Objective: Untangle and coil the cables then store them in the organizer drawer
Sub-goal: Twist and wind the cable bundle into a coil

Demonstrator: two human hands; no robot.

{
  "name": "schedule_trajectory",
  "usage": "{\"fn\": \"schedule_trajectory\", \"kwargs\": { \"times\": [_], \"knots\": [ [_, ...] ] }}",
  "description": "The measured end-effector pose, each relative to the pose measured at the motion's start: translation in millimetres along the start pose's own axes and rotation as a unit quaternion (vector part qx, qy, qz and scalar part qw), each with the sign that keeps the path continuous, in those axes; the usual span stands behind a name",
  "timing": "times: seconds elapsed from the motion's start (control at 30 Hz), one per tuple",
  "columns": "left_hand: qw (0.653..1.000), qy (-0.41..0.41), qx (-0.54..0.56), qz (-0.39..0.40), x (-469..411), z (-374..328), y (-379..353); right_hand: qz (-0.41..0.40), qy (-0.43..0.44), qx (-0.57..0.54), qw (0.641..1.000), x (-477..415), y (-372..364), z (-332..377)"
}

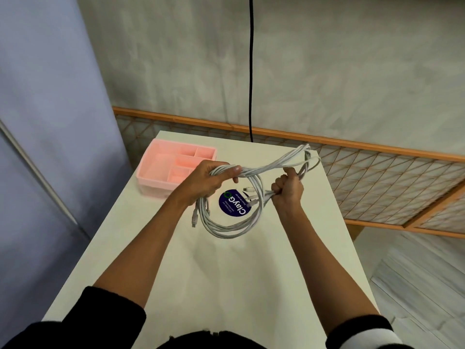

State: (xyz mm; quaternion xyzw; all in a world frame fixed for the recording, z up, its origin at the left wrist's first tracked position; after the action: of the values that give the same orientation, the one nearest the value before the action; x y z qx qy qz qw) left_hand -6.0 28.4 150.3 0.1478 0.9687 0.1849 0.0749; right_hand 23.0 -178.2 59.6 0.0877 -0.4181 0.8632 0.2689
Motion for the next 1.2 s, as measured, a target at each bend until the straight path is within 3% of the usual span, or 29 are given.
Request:
{"fn": "schedule_trajectory", "kwargs": {
  "times": [0.17, 0.33, 0.4, 0.5, 0.6, 0.87, 1.2],
  "knots": [
    [0.999, -0.014, -0.040, 0.012, 0, -8, -12, 0.016, -0.044, 0.053, 0.998, 7, -16, -13],
    [0.999, -0.020, -0.039, 0.024, 0, -11, -19, 0.055, -0.191, 0.192, 0.961, 26, -21, -34],
    [0.998, -0.018, -0.040, 0.036, -2, -8, -21, 0.076, -0.244, 0.199, 0.946, 34, -23, -42],
    [0.998, -0.010, -0.042, 0.055, -3, -3, -26, 0.073, -0.259, 0.195, 0.943, 34, -21, -45],
    [0.997, -0.015, -0.048, 0.064, -4, 1, -29, 0.095, -0.274, 0.267, 0.919, 33, -24, -51],
    [0.994, -0.050, -0.086, 0.043, -15, 12, -30, 0.165, -0.420, 0.195, 0.871, 55, -27, -70],
    [0.992, -0.070, -0.105, 0.023, -15, 13, -26, 0.218, -0.397, 0.245, 0.857, 48, -18, -63]
  ]
}}
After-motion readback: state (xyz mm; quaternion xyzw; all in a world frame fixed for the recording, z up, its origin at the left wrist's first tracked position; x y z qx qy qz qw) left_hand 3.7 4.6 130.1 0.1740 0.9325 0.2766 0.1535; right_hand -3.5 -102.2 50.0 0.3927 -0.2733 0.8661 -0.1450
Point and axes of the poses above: each hand's wrist, its own x-axis away from the middle knuckle, its own y-axis out of the back of the hand, z = x × y, the point moved 9 cm from there along -x, towards the middle knuckle, and after that the axes turned 10 degrees about -x, right-handed, at the moved point
